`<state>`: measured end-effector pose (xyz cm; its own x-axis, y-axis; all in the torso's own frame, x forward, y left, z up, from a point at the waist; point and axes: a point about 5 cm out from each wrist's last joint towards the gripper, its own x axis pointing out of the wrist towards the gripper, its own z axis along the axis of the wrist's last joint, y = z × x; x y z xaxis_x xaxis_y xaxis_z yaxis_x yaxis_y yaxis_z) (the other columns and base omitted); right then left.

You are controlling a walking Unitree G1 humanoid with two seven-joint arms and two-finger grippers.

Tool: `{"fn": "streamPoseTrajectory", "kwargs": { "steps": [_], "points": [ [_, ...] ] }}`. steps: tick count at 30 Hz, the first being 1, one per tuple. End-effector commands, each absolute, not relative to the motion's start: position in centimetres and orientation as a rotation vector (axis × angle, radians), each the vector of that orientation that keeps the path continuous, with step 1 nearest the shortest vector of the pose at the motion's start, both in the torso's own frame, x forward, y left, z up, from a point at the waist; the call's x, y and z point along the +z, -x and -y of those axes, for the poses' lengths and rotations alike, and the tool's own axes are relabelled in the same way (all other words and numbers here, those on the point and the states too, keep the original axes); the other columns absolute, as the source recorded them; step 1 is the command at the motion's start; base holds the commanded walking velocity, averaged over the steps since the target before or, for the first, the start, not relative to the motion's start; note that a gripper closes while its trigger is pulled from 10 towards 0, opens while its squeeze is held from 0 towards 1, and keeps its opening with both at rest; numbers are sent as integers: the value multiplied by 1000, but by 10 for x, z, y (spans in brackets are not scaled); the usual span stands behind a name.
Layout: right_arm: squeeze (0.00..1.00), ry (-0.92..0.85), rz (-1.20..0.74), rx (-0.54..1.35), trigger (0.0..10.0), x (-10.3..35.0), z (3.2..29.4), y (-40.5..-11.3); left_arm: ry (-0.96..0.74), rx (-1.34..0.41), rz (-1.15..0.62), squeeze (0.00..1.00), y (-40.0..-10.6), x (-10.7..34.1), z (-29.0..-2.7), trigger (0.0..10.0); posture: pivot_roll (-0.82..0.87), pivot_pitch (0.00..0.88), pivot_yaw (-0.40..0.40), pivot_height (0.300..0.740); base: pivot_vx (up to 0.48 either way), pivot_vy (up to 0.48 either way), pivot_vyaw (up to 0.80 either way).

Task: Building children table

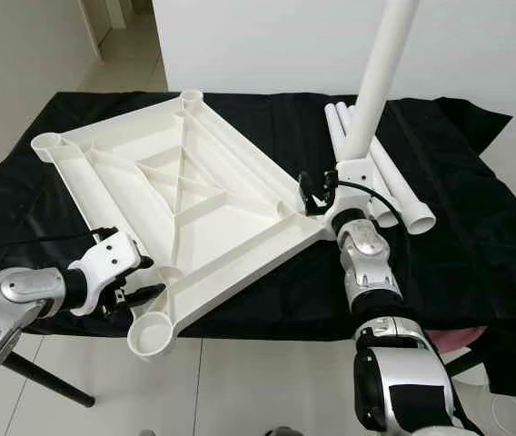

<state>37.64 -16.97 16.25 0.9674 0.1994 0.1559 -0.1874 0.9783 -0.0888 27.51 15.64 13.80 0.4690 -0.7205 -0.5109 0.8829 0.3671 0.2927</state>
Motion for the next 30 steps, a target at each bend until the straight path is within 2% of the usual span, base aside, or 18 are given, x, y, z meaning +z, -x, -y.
{"fn": "streamPoseTrajectory", "kwargs": {
  "steps": [1, 4, 9, 14, 22, 30],
  "points": [
    [0, 43, 115, 471, 10000, 144, 87, -367, -568, -1290, -217, 0, -272, 142, -118, 10000, -53, 39, 25, 740, 0, 0, 0],
    [0, 12, 125, 491, 10000, 145, 75, -365, -568, -1138, -116, 0, -297, 159, -126, 10000, -51, 45, 21, 740, 0, 0, 0],
    [0, -1, 137, 390, 10000, 147, 88, -370, -555, -1002, -60, 0, -317, 175, -135, 10000, -49, 51, 19, 740, 0, 0, 0],
    [0, -39, 157, 301, 10000, 147, 104, -369, -542, -972, -33, 0, -323, 182, -138, 10000, -50, 56, 18, 740, 0, 0, 0],
    [0, -110, 262, 179, 10000, 144, 127, -349, -391, -928, 22, 0, -335, 197, -140, 10000, -49, 67, 17, 740, 0, 0, 0],
    [0, -100, 320, 111, 10000, 143, 140, -328, -409, -962, 62, 0, -335, 202, -140, 10000, -43, 70, 13, 740, 0, 0, 0]
  ]
}}
